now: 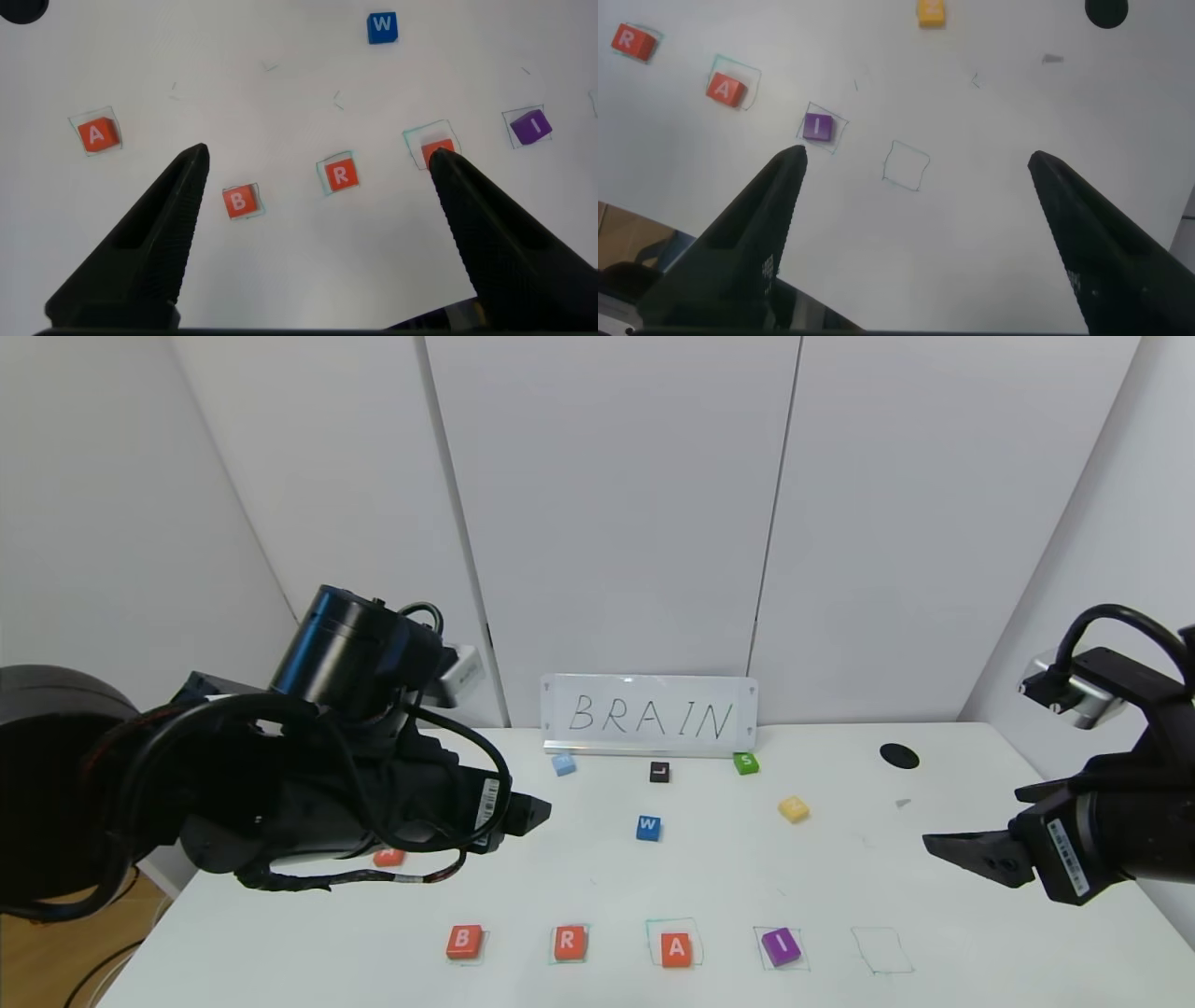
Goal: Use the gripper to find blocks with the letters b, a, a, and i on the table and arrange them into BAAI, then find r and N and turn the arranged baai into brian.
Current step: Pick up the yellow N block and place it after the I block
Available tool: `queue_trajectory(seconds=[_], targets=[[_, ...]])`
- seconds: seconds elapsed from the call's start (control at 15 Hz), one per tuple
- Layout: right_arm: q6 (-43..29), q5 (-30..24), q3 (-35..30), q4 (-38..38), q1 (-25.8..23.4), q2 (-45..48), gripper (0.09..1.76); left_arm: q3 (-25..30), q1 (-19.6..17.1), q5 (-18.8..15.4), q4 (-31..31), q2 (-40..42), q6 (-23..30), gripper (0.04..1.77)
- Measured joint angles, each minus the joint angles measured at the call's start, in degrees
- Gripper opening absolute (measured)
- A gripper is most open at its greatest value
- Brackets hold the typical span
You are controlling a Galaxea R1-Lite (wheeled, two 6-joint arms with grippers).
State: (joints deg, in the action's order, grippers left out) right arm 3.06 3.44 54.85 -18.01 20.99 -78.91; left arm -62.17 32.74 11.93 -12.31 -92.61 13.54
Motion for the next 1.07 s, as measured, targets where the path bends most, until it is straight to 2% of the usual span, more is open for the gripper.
queue_trajectory(seconds=[0.2, 0.33, 0.67, 0.93, 1.07], targets=[[-1.18, 0.06, 0.00, 0.00, -0.94, -0.30, 1.71, -0.63, -2.29, -0.83, 0.20, 0.89, -1.32, 1.69], [-1.17, 0.20, 0.61, 0.09, -2.76, -1.24, 1.71, -1.26, -4.57, -2.80, 0.13, 1.41, -2.22, 1.69], [-1.62, -0.07, 5.71, 0.13, -5.67, -6.45, 1.71, -2.38, -11.12, -6.52, -0.02, 3.41, -5.83, 1.70], [-2.74, -0.05, 9.81, -0.57, -6.23, -10.62, 1.71, -2.40, -13.76, -13.87, -2.49, 5.77, -8.18, 1.70], [-3.50, 0.48, 11.56, -0.55, -6.25, -12.90, 1.71, -1.96, -14.64, -14.75, -2.62, 7.14, -10.29, 1.71]])
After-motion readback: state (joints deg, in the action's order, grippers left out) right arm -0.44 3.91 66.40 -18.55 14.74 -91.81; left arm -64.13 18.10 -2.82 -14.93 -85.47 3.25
